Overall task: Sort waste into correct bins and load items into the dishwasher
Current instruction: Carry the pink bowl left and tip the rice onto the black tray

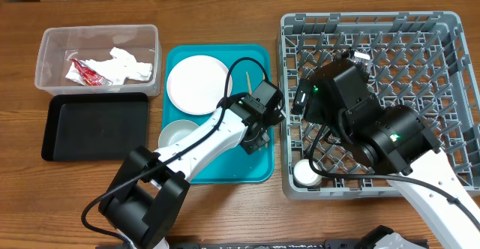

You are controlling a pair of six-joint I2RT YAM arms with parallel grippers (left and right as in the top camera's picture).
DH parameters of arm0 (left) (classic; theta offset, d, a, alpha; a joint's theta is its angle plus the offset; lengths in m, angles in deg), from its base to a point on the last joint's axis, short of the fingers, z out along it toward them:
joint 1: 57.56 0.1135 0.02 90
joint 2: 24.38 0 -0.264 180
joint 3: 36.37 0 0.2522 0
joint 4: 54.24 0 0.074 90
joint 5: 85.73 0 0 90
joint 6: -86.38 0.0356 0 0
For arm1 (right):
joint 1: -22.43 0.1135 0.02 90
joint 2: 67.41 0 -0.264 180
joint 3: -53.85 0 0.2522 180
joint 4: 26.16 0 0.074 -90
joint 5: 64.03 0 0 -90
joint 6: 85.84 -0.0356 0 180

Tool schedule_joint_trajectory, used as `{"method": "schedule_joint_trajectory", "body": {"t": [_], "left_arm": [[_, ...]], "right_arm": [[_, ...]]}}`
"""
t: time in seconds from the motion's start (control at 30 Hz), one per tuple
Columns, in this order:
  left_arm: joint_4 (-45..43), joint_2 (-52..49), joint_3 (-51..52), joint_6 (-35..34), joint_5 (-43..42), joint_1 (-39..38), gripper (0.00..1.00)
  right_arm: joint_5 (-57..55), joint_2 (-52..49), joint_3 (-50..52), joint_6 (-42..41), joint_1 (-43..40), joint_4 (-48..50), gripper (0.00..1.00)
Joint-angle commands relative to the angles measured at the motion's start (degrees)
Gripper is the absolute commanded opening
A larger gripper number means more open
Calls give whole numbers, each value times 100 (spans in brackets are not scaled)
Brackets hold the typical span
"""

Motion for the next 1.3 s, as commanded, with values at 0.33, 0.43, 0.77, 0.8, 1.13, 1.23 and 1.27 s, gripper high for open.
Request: {"method": "schedule_joint_trajectory", "body": {"t": [0.33, 0.43, 0.77, 0.8, 1.13, 1.23, 1.27], "left_arm": [[2208, 20, -2223, -1139, -66, 448, 4], [2968, 22, -3045, -1342, -702, 1036, 4], [3860, 391, -3316, -1064, -2750, 3781, 4], [3965, 402, -3314, -935, -2881, 3998, 4], [4210, 402, -2380, 901, -5252, 6299, 4], [4151, 402, -1690, 1587, -6470, 6972, 4], [4004, 402, -1462, 1609, -6601, 7158, 4]], "right_arm": [[-85, -11, -133, 24, 22, -59, 100], [-85, -11, -133, 24, 22, -55, 100], [-85, -11, -133, 26, 22, -9, 100], [-85, -11, -133, 26, 22, 2, 100], [-39, -11, -133, 24, 22, 24, 100], [-37, -11, -133, 22, 22, 28, 100], [-24, -11, -133, 22, 22, 28, 100]]}}
